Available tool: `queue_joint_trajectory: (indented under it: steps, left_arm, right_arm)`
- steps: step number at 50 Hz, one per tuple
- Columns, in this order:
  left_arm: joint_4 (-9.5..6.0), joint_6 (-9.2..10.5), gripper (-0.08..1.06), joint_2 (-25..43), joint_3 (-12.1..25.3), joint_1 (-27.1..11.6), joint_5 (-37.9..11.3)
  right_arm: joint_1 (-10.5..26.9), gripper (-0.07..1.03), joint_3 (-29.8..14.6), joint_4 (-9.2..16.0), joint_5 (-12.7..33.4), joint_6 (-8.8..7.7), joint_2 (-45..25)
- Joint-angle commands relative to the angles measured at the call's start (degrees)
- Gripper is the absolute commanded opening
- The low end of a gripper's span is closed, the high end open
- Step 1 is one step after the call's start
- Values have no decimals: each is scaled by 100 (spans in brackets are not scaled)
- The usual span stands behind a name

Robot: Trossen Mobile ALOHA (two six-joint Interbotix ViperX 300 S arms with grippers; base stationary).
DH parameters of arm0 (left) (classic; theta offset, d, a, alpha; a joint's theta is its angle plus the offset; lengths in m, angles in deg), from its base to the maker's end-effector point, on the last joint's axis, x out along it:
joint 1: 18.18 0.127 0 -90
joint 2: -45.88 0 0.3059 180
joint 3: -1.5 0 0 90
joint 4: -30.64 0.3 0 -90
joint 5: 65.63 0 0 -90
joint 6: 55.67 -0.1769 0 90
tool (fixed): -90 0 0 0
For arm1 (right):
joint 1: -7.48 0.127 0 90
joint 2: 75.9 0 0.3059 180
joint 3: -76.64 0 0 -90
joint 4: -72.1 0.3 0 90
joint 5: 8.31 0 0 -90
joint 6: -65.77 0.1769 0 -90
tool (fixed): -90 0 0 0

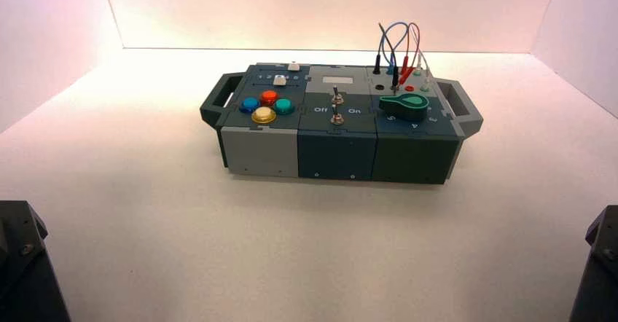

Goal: Move the right gripper to the left.

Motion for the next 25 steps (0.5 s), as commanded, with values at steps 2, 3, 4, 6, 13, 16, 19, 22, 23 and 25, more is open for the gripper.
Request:
queue_joint_trajectory:
  steps: [2, 3, 4, 6, 13, 16, 19, 22, 23, 25]
  left_arm:
    - [9, -18, -3, 44, 141, 18, 18]
    - [9, -18, -3, 44, 141, 9, 18]
    - [9, -18, -3, 44, 149, 9, 18]
    - [9, -9, -3, 53, 158, 9, 18]
    - [18, -18, -3, 97, 167, 9, 9]
    - [18, -18, -3, 105, 158, 9, 18]
    - [18, -18, -3, 114, 158, 9, 9]
    - [18, -18, -3, 114, 158, 0, -26]
    - [18, -18, -3, 105, 158, 0, -35]
    - [18, -18, -3, 105, 149, 0, -44]
  right_arm:
    - [0, -2, 114, 9, -44, 0, 246]
    - [0, -2, 114, 9, -44, 0, 237]
    - [0, -2, 132, 9, -44, 0, 237]
    - [0, -2, 167, 9, -44, 0, 246]
    - [0, -2, 237, -9, -44, 0, 325]
    - [0, -2, 237, -9, -44, -9, 378]
    - [0, -2, 220, -18, -44, 0, 422]
    - [-9, -2, 202, -18, -44, 0, 457]
    - [0, -2, 202, -18, -44, 0, 466]
    - [-9, -2, 202, -9, -44, 18, 492]
